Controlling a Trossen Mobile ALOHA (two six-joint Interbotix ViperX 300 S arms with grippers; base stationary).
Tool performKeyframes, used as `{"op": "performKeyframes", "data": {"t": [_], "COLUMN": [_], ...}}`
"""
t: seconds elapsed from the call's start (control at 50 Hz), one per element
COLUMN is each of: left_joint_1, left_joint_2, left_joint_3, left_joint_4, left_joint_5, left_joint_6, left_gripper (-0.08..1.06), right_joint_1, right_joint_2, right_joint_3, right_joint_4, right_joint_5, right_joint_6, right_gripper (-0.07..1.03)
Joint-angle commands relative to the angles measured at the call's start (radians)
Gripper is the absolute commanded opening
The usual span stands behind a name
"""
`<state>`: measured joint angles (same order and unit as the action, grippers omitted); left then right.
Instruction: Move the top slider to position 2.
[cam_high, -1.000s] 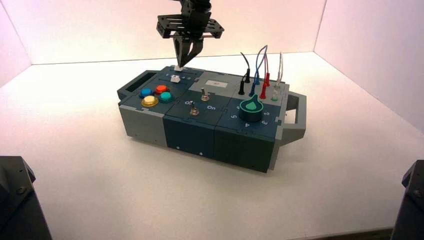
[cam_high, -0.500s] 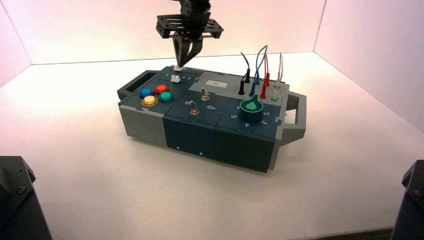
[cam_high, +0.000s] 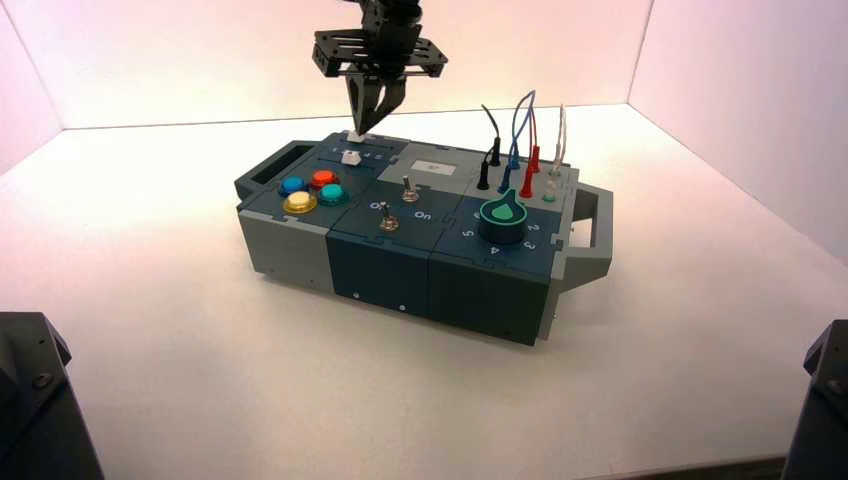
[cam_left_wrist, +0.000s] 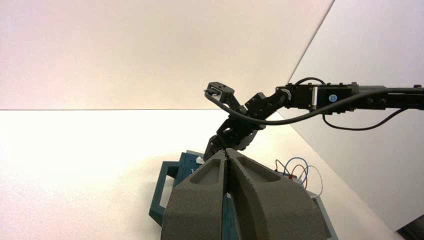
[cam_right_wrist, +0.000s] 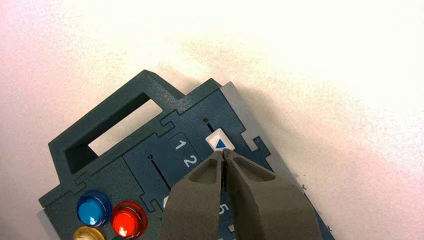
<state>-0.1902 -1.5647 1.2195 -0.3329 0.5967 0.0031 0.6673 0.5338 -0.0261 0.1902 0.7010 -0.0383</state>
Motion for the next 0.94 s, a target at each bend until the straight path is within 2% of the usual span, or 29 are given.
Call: {"op": "performKeyframes", "data": {"t": [0.02, 0.32, 0.94], "left_joint_1": [-0.005, -0.005, -0.005], "left_joint_2": [0.02, 0.02, 0.028], "left_joint_3": [-0.015, -0.015, -0.017], "left_joint_4": [-0.002, -0.003, -0.002], "left_joint_5": [-0.011, -0.009, -0.009], "left_joint_6": [0.002, 0.005, 0.005], "left_gripper": [-0.03, -0.03, -0.03], "right_joint_1": [-0.011, -0.011, -0.005], "right_joint_2": [-0.031, -0.063, -0.187], "right_joint_3": [0.005, 0.025, 0.1], "right_joint_4": [-0.005, -0.009, -0.046], "right_joint_5": [0.002, -0.003, -0.046], "right_joint_6": [0.003, 0.005, 0.0], "right_gripper": [-0.02, -0.02, -0.02]}}
